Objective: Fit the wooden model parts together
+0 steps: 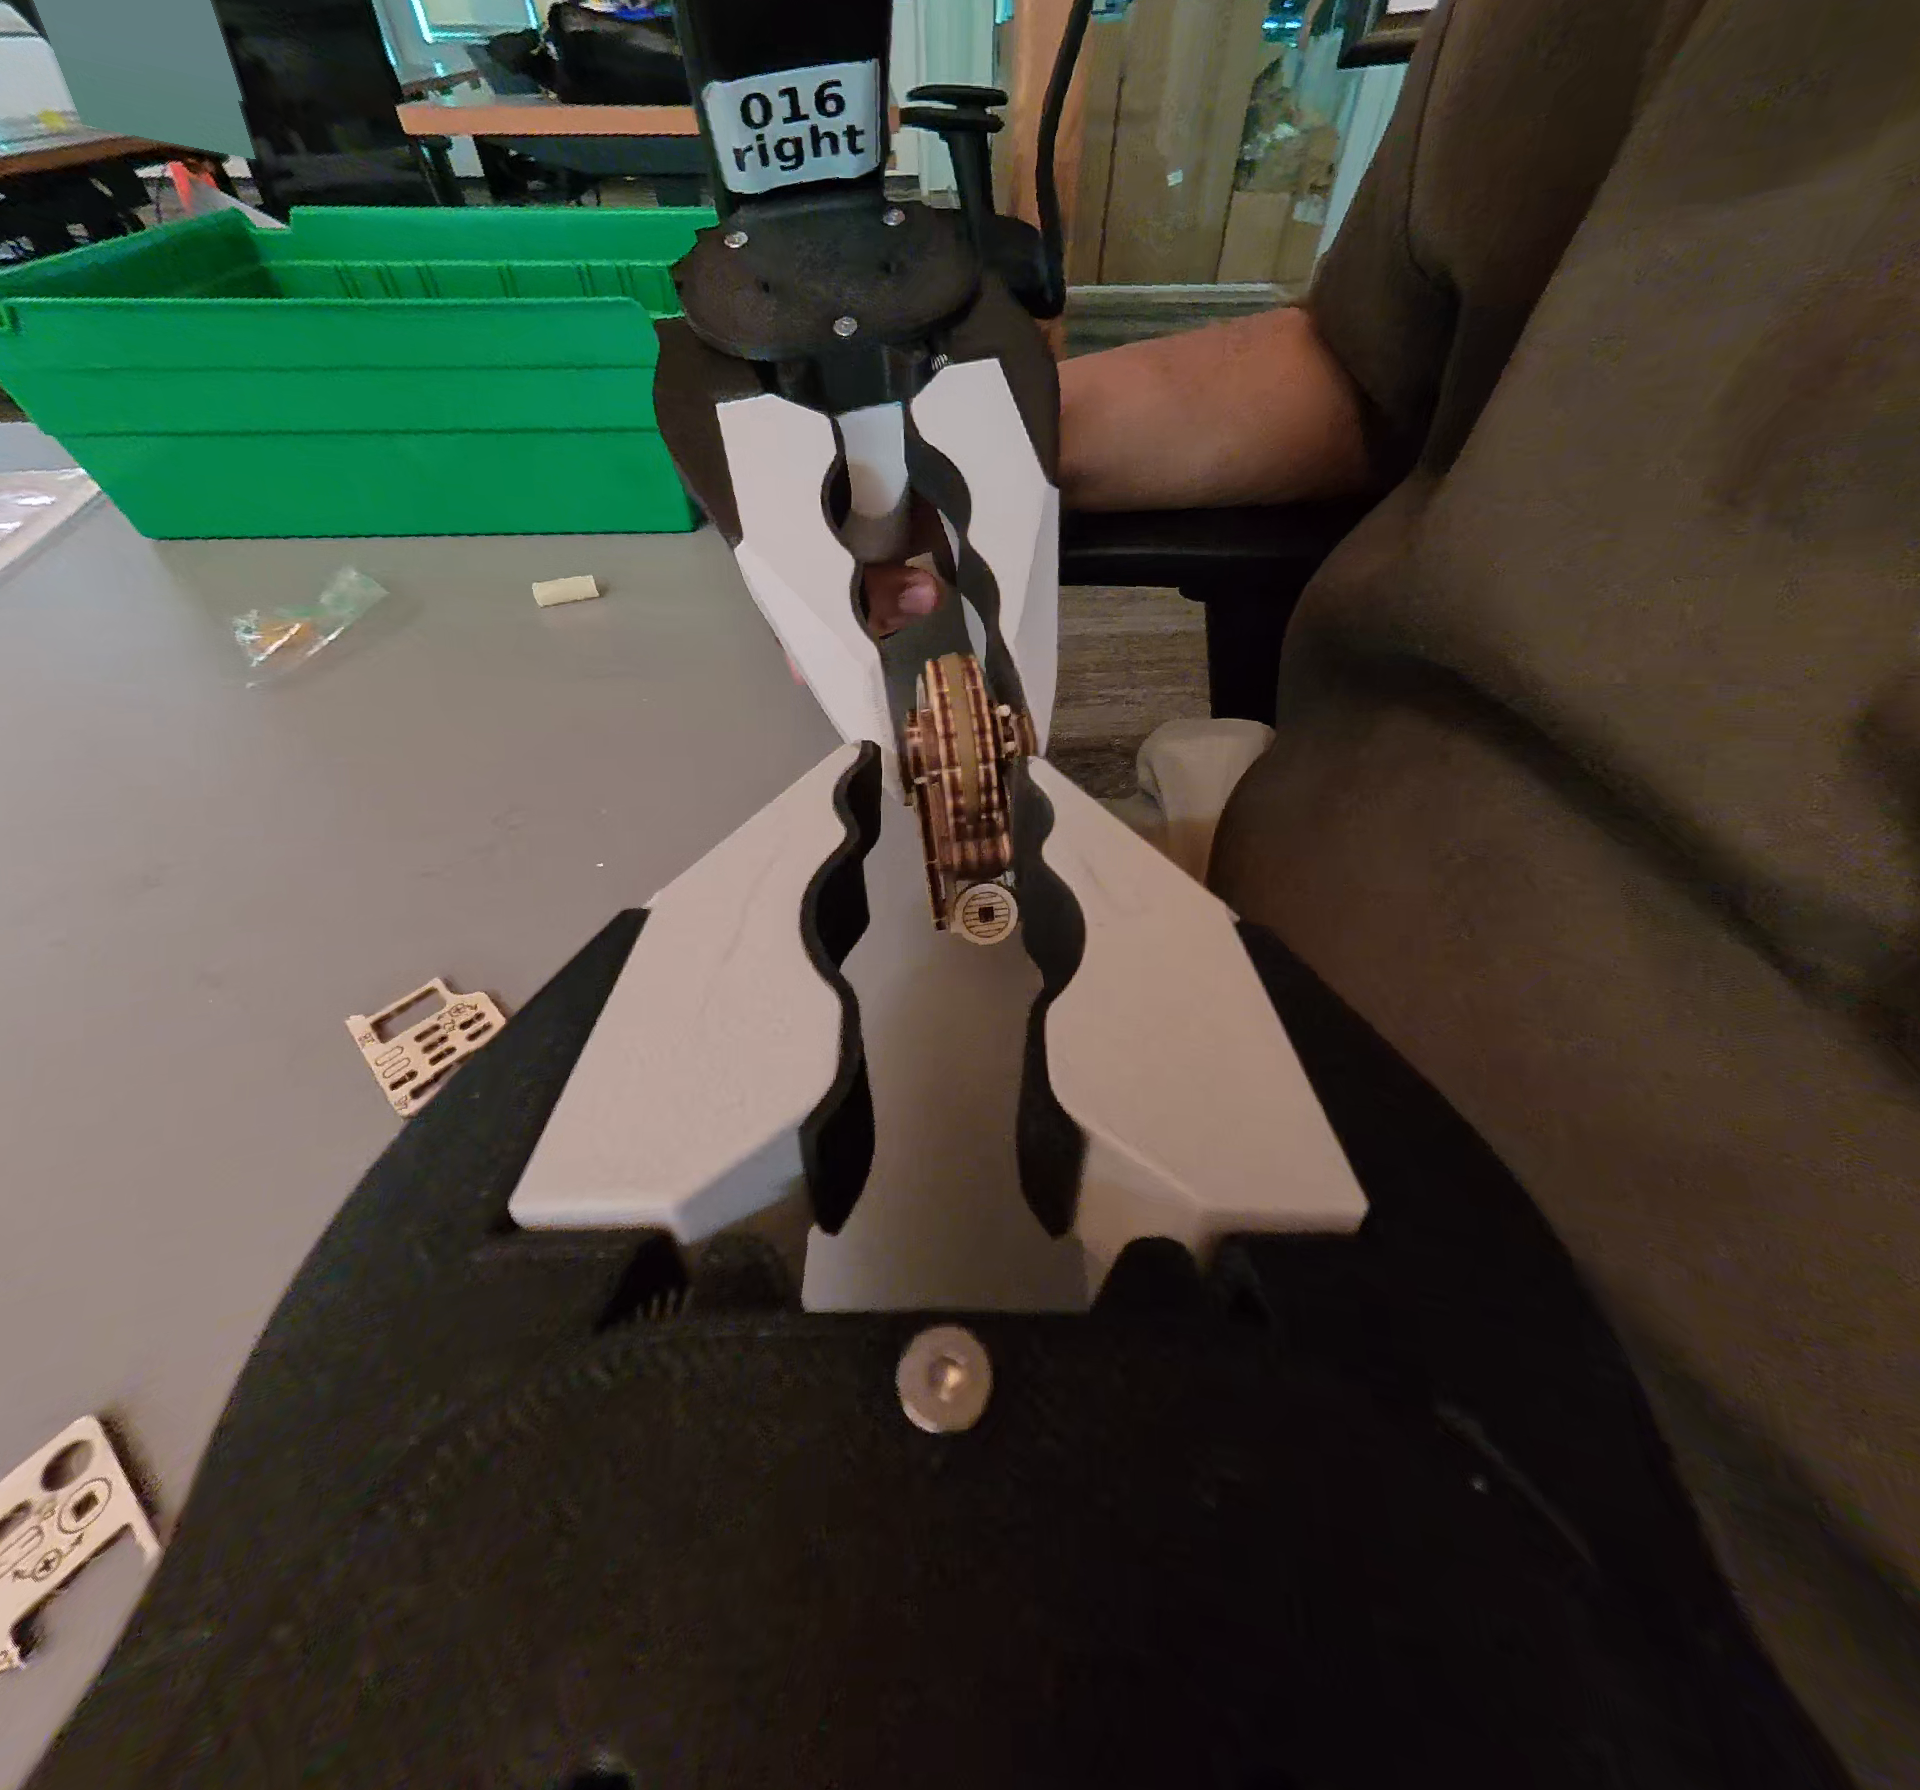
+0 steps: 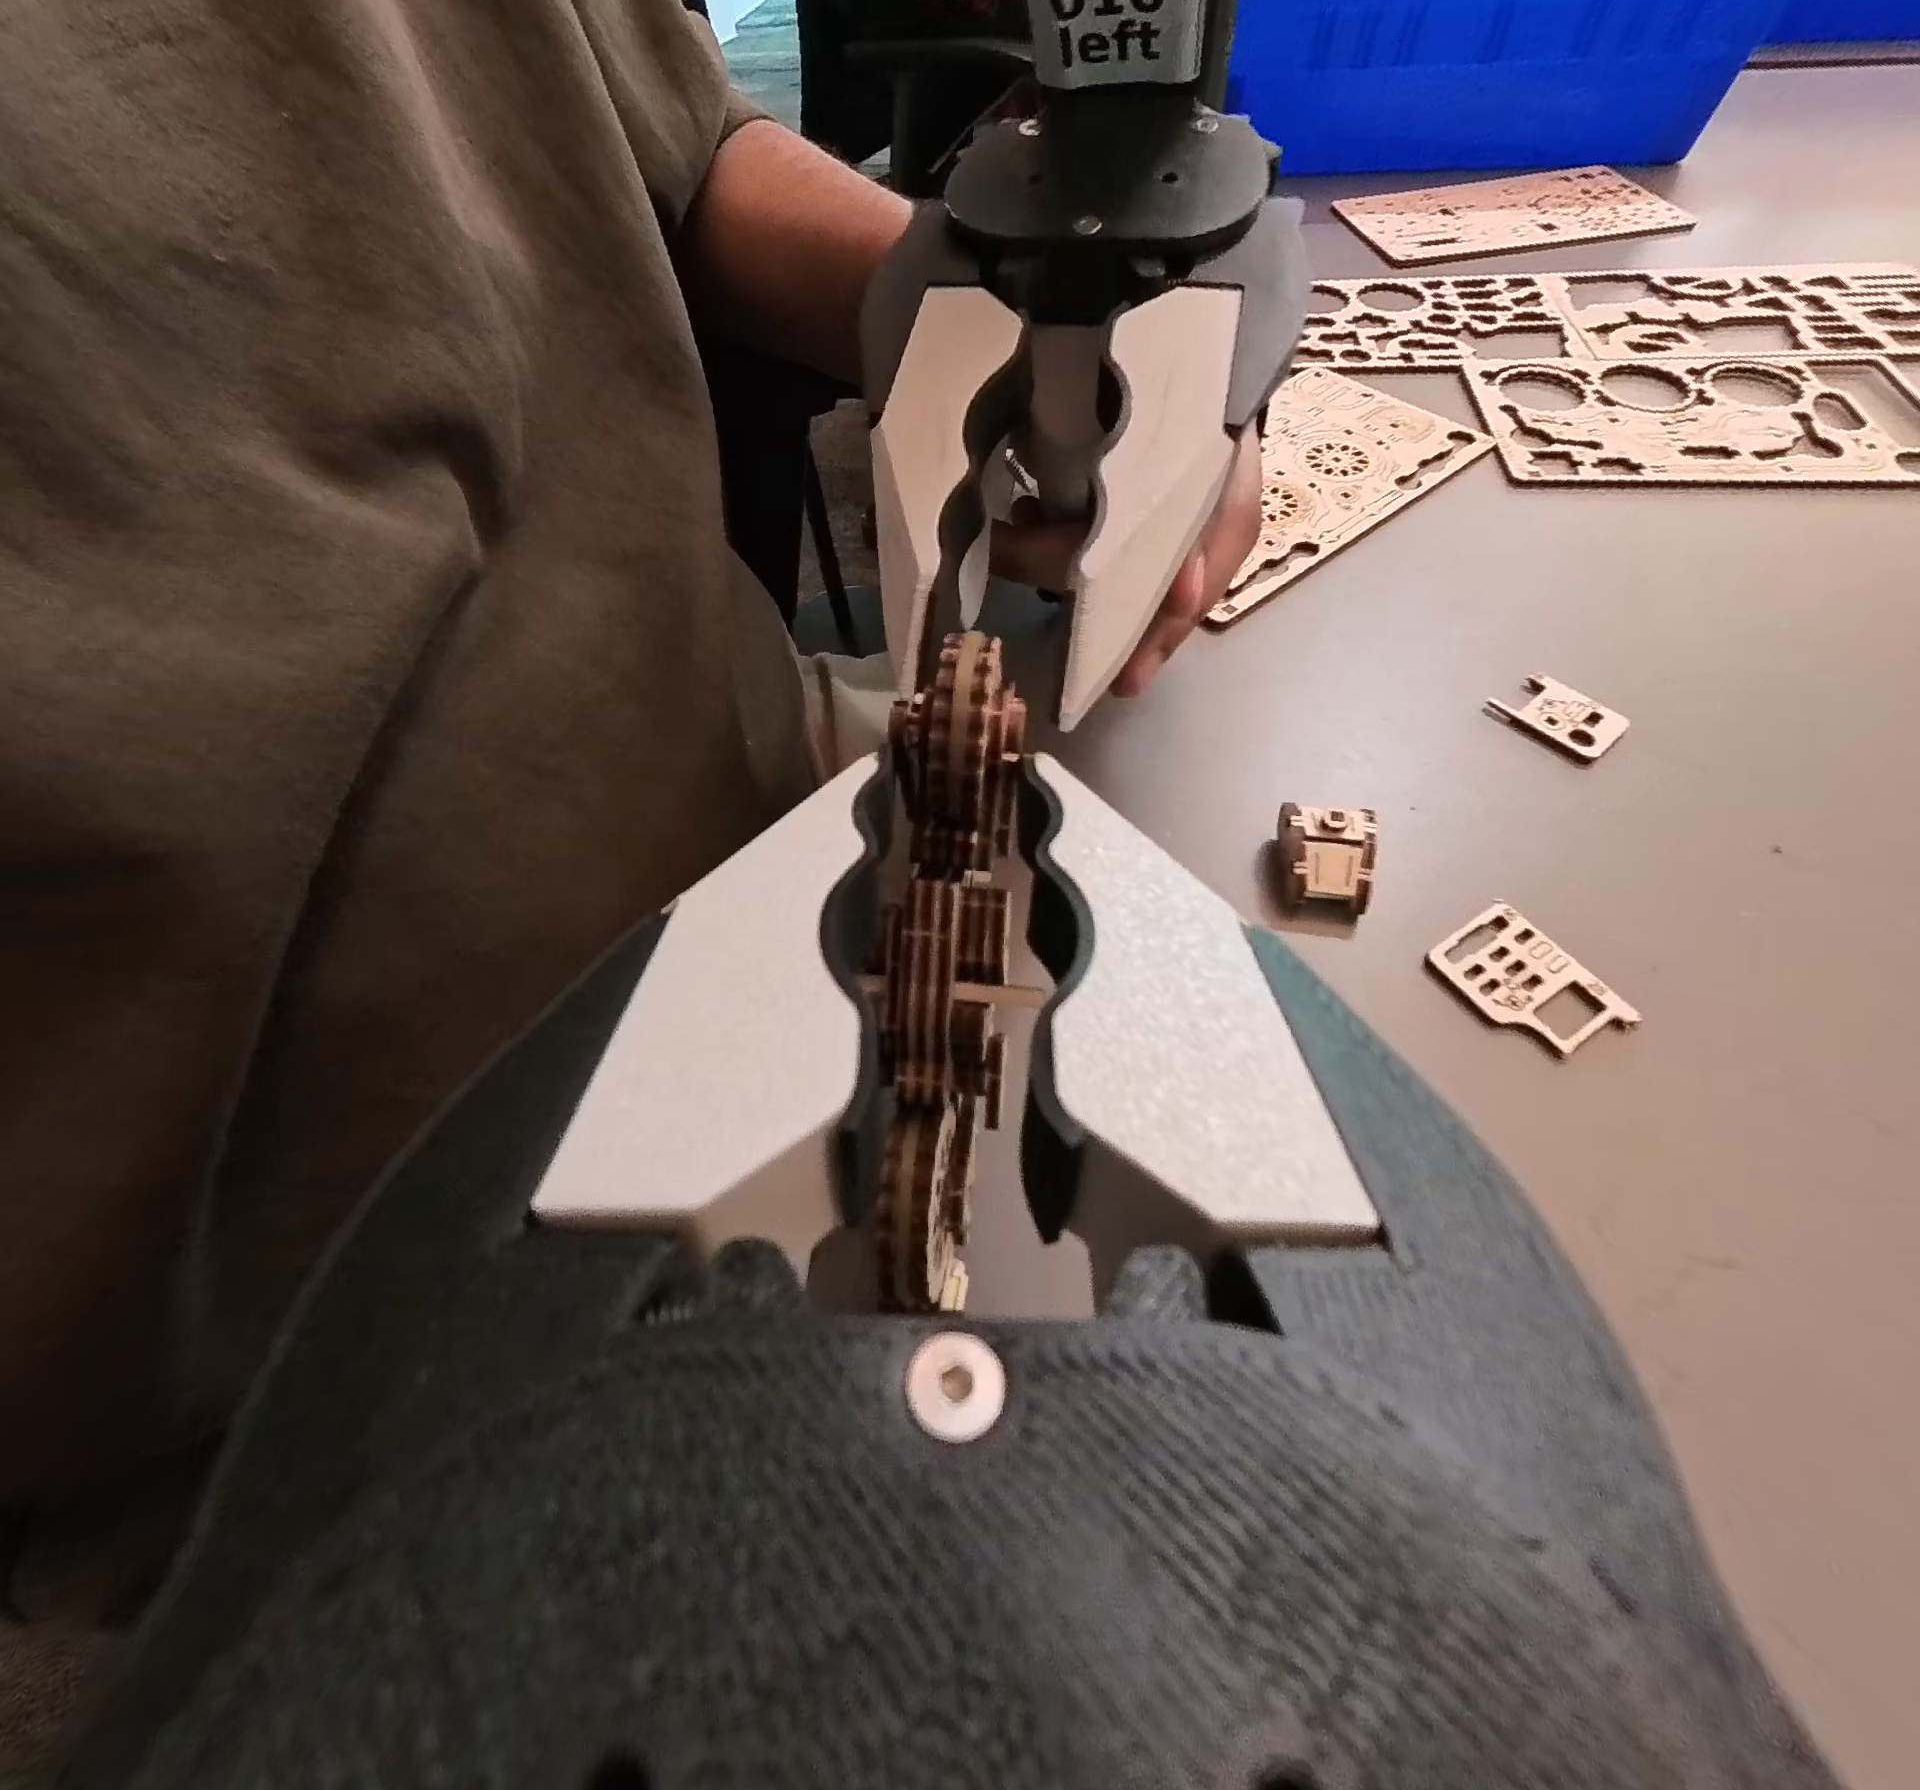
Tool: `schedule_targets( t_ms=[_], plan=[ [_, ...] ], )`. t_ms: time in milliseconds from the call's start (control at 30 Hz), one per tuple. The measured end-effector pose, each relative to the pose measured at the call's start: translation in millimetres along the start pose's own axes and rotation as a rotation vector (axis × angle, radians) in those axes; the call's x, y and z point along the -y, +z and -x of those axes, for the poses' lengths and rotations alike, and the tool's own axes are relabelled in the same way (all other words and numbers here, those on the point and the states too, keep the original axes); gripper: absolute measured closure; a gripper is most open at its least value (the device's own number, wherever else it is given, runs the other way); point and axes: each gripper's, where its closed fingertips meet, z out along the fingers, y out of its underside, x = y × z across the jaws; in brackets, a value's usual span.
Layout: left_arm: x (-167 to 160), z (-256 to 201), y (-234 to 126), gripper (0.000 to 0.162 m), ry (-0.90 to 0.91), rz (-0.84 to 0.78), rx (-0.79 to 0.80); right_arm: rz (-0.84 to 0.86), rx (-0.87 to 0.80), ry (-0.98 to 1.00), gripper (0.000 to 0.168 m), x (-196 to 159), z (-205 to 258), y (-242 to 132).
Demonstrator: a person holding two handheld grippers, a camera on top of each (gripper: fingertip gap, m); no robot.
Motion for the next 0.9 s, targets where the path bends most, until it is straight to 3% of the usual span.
schedule_targets(
  t_ms=[500,900],
  plan=[
    [-8.0,23.1,2.6,0.131,-0.082,0.055,0.123,0.034,-0.103,-0.038,0.147,-6.2,-16.1,-6.0],
    [-10.2,30.5,-0.9,0.133,-0.011,0.076,0.202,0.061,-0.186,-0.056,0.147,-7.9,-24.5,-5.1]
  ],
)
